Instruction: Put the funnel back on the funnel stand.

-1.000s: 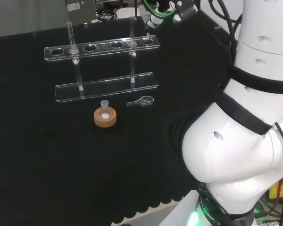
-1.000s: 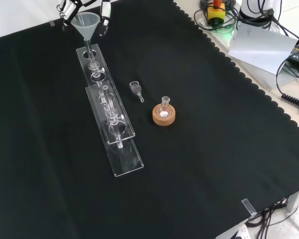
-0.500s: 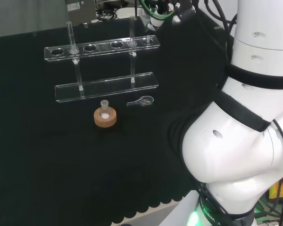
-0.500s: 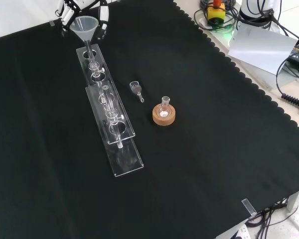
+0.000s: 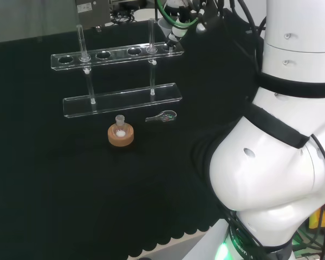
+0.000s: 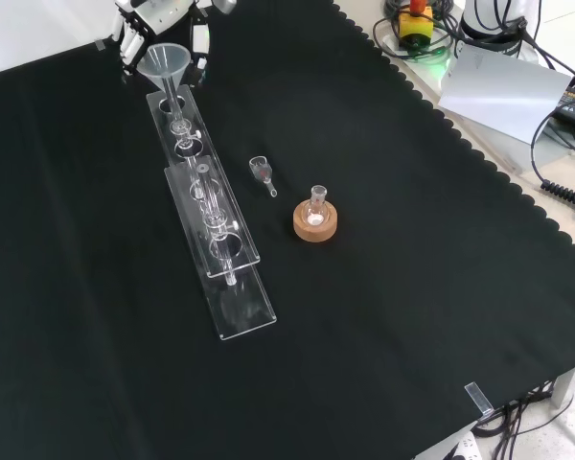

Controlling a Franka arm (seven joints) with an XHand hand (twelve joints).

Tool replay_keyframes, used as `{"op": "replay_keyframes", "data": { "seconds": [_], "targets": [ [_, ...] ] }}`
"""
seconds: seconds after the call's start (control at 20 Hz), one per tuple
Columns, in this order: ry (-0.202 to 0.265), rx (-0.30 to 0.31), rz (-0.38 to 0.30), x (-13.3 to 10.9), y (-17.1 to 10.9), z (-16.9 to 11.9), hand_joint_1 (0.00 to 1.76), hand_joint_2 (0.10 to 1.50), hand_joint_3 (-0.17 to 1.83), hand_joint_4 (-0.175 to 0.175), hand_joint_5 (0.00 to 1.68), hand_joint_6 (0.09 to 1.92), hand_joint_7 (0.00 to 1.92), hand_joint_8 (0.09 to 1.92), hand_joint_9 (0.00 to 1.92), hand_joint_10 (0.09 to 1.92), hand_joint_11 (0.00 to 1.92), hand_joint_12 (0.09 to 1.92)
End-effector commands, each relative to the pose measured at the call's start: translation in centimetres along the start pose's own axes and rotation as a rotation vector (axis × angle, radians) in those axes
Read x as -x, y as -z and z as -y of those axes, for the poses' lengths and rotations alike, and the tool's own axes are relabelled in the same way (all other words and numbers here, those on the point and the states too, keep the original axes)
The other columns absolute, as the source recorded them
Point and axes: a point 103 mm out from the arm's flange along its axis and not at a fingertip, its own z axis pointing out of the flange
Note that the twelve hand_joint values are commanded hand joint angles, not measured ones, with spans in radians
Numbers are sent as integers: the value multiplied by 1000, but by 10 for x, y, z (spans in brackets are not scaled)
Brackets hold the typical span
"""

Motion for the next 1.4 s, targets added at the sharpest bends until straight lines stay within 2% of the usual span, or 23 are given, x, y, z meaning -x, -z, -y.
{"op": "replay_keyframes", "data": {
  "seconds": [0.05, 0.3, 0.6, 0.75, 1.05, 1.4],
  "targets": [
    [7, -11, 7, -3, -5, -4, 841, 706, 530, -68, 541, 658, 680, 756, 1114, 381, 768, 1096],
    [14, -31, 3, -5, -10, -7, 833, 703, 532, -71, 454, 603, 599, 768, 1038, 409, 721, 1129],
    [26, -60, -12, -7, -14, -8, 792, 686, 545, -63, 308, 191, 275, 729, 640, 581, 440, 1286],
    [30, -83, -13, -9, -15, -7, 777, 678, 545, -65, 271, 91, 182, 708, 548, 615, 383, 1306],
    [31, -107, -15, -12, -5, 3, 756, 671, 532, -64, 212, 87, 87, 688, 421, 645, 288, 1339],
    [4, -26, -13, -15, 32, 43, 738, 667, 515, -63, 172, 87, 26, 676, 309, 667, 209, 1358]
  ]
}}
